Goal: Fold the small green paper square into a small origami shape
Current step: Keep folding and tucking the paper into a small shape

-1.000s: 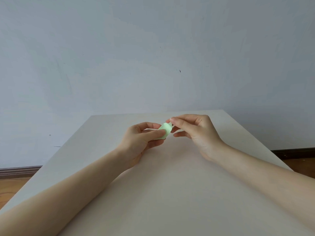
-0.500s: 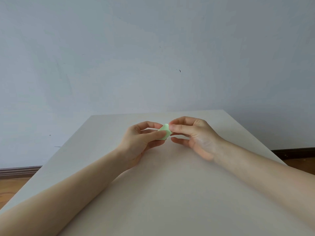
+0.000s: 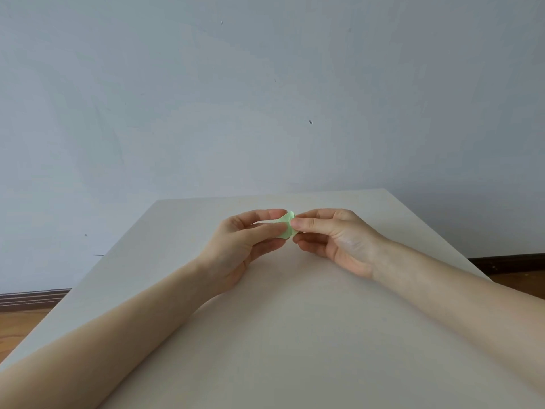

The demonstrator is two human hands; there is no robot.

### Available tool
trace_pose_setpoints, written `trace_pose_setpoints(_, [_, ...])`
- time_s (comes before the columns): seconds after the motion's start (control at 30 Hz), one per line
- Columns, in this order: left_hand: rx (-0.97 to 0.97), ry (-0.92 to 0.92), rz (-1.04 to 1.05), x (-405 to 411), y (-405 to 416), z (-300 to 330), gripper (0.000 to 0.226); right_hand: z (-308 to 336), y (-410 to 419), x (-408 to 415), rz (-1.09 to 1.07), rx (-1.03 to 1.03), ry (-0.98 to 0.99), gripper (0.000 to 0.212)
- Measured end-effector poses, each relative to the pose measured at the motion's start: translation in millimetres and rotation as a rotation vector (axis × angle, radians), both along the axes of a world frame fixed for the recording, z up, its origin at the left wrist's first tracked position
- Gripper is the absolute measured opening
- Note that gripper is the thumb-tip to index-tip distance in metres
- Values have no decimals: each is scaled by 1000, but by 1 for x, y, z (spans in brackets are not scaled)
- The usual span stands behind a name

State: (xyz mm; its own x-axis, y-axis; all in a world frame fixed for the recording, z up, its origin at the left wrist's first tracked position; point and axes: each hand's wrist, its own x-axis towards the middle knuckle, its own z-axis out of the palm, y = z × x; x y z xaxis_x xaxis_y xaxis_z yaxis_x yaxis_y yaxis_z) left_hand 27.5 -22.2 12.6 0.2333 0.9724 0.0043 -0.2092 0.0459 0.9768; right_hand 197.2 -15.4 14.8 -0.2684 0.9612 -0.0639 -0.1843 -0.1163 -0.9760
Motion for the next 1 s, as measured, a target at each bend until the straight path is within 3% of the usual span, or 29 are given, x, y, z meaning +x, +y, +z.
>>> trace_pose_setpoints(0.37, [6,28,-25,2,-2,-1,29,0,-1,-2,-69,44,26,3])
trace_pose_setpoints(1.0, [36,79,72,5,-2,-2,12,1,0,-2,-9,20,0,8])
